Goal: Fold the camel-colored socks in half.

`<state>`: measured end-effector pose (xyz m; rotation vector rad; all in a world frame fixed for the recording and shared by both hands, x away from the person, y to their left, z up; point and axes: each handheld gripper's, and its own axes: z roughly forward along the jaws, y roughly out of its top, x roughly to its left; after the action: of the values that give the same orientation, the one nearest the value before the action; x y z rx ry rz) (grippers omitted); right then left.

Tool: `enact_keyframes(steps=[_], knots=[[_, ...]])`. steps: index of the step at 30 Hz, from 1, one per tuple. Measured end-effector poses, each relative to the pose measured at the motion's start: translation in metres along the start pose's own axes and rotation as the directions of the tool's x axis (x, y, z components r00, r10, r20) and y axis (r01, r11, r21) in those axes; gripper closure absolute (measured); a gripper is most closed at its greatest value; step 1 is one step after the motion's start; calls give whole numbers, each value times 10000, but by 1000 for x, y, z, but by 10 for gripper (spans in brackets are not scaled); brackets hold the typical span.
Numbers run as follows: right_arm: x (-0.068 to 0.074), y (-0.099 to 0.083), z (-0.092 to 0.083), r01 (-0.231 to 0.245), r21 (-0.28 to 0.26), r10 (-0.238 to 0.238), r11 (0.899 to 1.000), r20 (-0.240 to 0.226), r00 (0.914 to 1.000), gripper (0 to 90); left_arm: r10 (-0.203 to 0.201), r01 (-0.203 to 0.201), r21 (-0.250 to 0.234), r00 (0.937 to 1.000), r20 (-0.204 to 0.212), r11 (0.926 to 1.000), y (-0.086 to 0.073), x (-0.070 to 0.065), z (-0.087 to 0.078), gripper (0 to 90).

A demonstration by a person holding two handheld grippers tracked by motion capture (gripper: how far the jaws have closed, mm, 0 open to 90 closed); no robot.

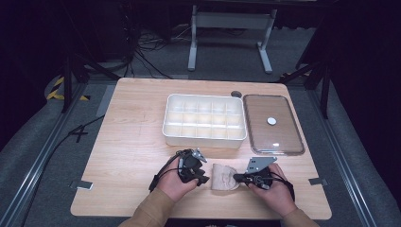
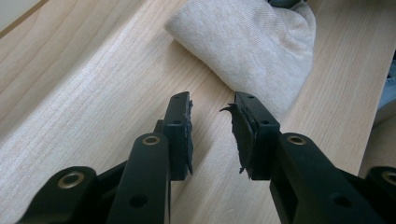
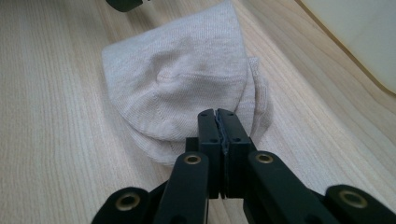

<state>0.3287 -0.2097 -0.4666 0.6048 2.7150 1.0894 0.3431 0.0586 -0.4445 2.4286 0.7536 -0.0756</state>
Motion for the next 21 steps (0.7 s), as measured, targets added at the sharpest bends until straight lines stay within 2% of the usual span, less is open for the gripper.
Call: enact_keyframes(steps=[8, 16, 17, 21], knots=[[0, 0, 0, 14, -30, -14, 10000, 7, 10000, 896, 340, -337, 224, 9994, -118, 9992, 1, -1, 6, 681], [0, 1, 1, 55, 1, -55, 10000, 7, 10000, 897, 276, -272, 349, 9995, -122, 9990, 2, -3, 10, 683], [0, 1, 1, 52, -26, -52, 10000, -2, 10000, 897, 338, -336, 273, 9994, -71, 9991, 2, -3, 11, 682], [0, 1, 1, 52, -37, -52, 10000, 18, 10000, 897, 418, -417, 463, 9991, 4, 9981, 4, -6, 16, 679]])
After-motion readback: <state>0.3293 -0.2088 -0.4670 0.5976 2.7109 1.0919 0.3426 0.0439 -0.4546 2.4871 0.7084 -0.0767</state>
